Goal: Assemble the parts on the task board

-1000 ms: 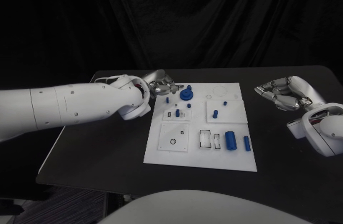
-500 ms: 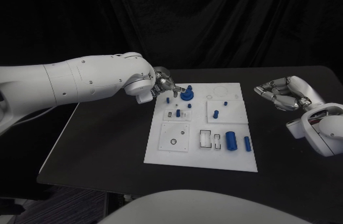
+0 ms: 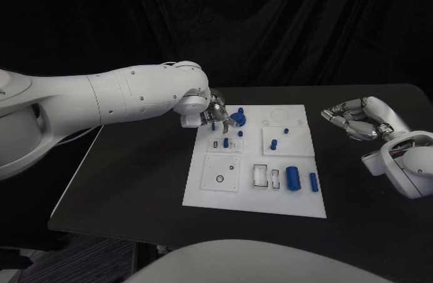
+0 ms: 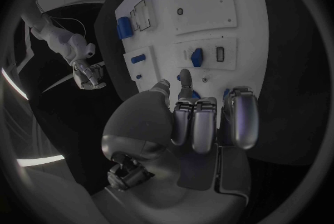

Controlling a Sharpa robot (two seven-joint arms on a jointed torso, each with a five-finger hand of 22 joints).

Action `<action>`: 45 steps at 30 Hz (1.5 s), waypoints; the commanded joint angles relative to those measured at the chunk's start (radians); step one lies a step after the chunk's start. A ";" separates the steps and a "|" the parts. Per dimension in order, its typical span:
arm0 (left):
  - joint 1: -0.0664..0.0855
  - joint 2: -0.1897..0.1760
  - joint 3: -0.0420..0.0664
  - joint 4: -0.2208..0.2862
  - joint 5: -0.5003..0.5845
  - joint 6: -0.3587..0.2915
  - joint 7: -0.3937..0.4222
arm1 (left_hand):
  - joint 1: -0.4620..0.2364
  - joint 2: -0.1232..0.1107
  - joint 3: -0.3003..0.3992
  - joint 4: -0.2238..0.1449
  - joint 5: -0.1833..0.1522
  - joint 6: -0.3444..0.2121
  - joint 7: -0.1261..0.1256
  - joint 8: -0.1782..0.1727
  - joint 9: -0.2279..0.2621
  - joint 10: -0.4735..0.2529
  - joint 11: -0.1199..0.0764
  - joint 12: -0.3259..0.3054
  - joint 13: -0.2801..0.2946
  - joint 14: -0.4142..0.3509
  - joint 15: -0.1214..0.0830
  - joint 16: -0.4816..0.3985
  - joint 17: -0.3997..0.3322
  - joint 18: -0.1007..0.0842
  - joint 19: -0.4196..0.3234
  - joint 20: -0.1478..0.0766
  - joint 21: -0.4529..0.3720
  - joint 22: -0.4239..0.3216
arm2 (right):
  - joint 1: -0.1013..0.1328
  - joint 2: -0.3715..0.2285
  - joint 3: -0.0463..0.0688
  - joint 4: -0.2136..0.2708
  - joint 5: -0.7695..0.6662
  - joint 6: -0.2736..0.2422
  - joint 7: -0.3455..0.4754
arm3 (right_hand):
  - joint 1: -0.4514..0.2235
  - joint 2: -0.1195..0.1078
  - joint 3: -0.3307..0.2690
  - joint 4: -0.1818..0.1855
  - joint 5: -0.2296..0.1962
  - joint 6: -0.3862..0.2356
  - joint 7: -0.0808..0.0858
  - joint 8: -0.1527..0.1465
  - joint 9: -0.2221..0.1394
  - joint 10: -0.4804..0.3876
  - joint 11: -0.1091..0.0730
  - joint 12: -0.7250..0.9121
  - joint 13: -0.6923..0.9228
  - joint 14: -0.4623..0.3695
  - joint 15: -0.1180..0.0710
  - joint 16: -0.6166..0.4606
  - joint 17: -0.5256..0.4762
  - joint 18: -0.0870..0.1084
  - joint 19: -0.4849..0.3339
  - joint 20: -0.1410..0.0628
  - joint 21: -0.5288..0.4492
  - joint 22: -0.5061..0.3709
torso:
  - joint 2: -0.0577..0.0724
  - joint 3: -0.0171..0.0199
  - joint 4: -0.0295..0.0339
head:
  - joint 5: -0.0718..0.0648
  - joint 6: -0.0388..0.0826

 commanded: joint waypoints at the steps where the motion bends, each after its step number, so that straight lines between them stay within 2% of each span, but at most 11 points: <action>1: 0.002 0.014 0.001 -0.013 -0.042 0.059 -0.026 | 0.005 0.003 0.003 0.003 -0.006 0.005 0.000 -0.008 -0.004 0.104 0.008 0.004 0.263 0.104 0.006 0.003 0.263 -0.006 -0.007 -0.002 -0.004 0.078 | -0.002 -0.002 0.001 0.003 -0.001 0.007 -0.015 | 0.013 -0.002 0.000 -0.001 0.005 0.006 0.002 -0.005 -0.001 -0.008 -0.002 -0.003 -0.052 0.014 -0.007 -0.006 -0.001 -0.002 -0.005 0.001 -0.003 0.016 | 0.001 -0.0009 0.0000 | -0.004 0.000; 10: 0.000 0.035 0.001 -0.040 -0.054 0.080 -0.034 | 0.015 0.006 0.012 -0.009 -0.003 0.018 -0.003 -0.015 -0.020 0.104 0.006 0.004 0.263 0.104 0.005 0.003 0.263 -0.006 -0.006 -0.003 -0.006 0.078 | -0.002 -0.002 0.001 0.005 -0.001 0.009 -0.019 | 0.016 -0.003 0.001 -0.002 0.010 0.006 0.002 -0.005 -0.001 -0.009 -0.002 -0.003 -0.053 0.014 -0.007 -0.007 -0.002 -0.002 -0.005 0.001 -0.005 0.016 | 0.002 -0.0008 -0.0055 | 0.006 0.000; 15: -0.002 0.046 0.001 -0.052 -0.055 0.102 -0.037 | 0.020 0.008 0.018 -0.015 -0.002 0.020 -0.003 -0.019 -0.026 0.104 0.005 0.004 0.263 0.104 0.004 0.003 0.263 -0.005 -0.008 -0.003 -0.008 0.076 | -0.002 -0.001 0.001 0.007 -0.001 0.010 -0.019 | 0.016 -0.003 0.001 -0.002 0.010 0.006 0.002 -0.005 -0.001 -0.009 -0.002 -0.003 -0.053 0.014 -0.007 -0.007 -0.002 -0.002 -0.005 0.001 -0.005 0.016 | 0.003 -0.0013 -0.0029 | 0.004 0.000; 22: -0.008 0.059 0.001 -0.072 -0.055 0.129 -0.041 | 0.021 0.008 0.020 -0.018 -0.002 0.022 -0.004 -0.020 -0.029 0.104 0.005 0.004 0.263 0.104 0.004 0.003 0.263 -0.004 -0.009 -0.003 -0.011 0.074 | -0.002 -0.004 0.001 0.009 -0.001 0.010 -0.020 | 0.016 -0.003 0.001 -0.002 0.010 0.006 0.002 -0.005 -0.001 -0.009 -0.002 -0.003 -0.053 0.014 -0.007 -0.007 -0.002 -0.002 -0.005 0.001 -0.005 0.016 | 0.001 0.0004 -0.0013 | 0.000 0.000; 26: -0.014 0.063 0.001 -0.082 -0.055 0.139 -0.043 | 0.020 0.008 0.020 -0.019 -0.004 0.024 -0.004 -0.020 -0.029 0.104 0.005 0.004 0.263 0.104 0.004 0.003 0.263 -0.004 -0.010 -0.003 -0.012 0.074 | -0.002 -0.004 0.001 0.010 -0.001 0.010 -0.020 | 0.016 -0.003 0.001 -0.002 0.010 0.006 0.002 -0.005 -0.001 -0.009 -0.002 -0.003 -0.053 0.014 -0.007 -0.007 -0.002 -0.002 -0.005 0.001 -0.005 0.016 | 0.001 0.0001 -0.0004 | -0.001 0.000; 31: -0.024 0.065 0.001 -0.089 -0.066 0.148 -0.044 | 0.017 0.008 0.020 -0.018 -0.008 0.027 -0.003 -0.020 -0.031 0.104 0.005 0.004 0.263 0.104 0.004 0.003 0.263 -0.004 -0.011 -0.003 -0.013 0.072 | -0.002 -0.003 0.001 0.010 -0.001 0.010 -0.019 | 0.019 -0.002 0.002 -0.003 0.013 0.006 0.002 -0.005 -0.001 -0.008 -0.003 -0.003 -0.053 0.014 -0.008 -0.007 -0.003 -0.002 -0.004 0.001 -0.004 0.017 | 0.001 -0.0004 -0.0025 | -0.001 0.000; 38: -0.036 0.068 0.001 -0.097 -0.080 0.145 -0.043 | 0.002 0.007 0.016 -0.014 -0.019 0.032 -0.002 -0.022 -0.036 0.104 0.006 0.004 0.263 0.104 0.005 0.003 0.263 -0.003 -0.012 -0.003 -0.017 0.071 | -0.002 -0.003 0.001 0.009 -0.001 0.011 -0.019 | 0.019 -0.002 0.002 -0.003 0.013 0.006 0.002 -0.005 -0.001 -0.008 -0.003 -0.003 -0.053 0.014 -0.008 -0.007 -0.003 -0.002 -0.004 0.001 -0.004 0.017 | 0.000 0.0005 -0.0022 | 0.000 0.000; 45: -0.046 0.070 0.001 -0.104 -0.083 0.137 -0.040 | -0.005 0.007 0.014 -0.011 -0.021 0.032 -0.001 -0.024 -0.038 0.104 0.007 0.004 0.263 0.104 0.005 0.003 0.263 -0.003 -0.013 -0.003 -0.018 0.070 | -0.002 -0.003 0.001 0.009 -0.001 0.011 -0.020 | 0.019 -0.002 0.002 -0.003 0.013 0.006 0.002 -0.005 -0.001 -0.008 -0.003 -0.003 -0.053 0.014 -0.008 -0.007 -0.003 -0.002 -0.004 0.001 -0.004 0.017 | 0.000 -0.0003 -0.0017 | 0.001 0.000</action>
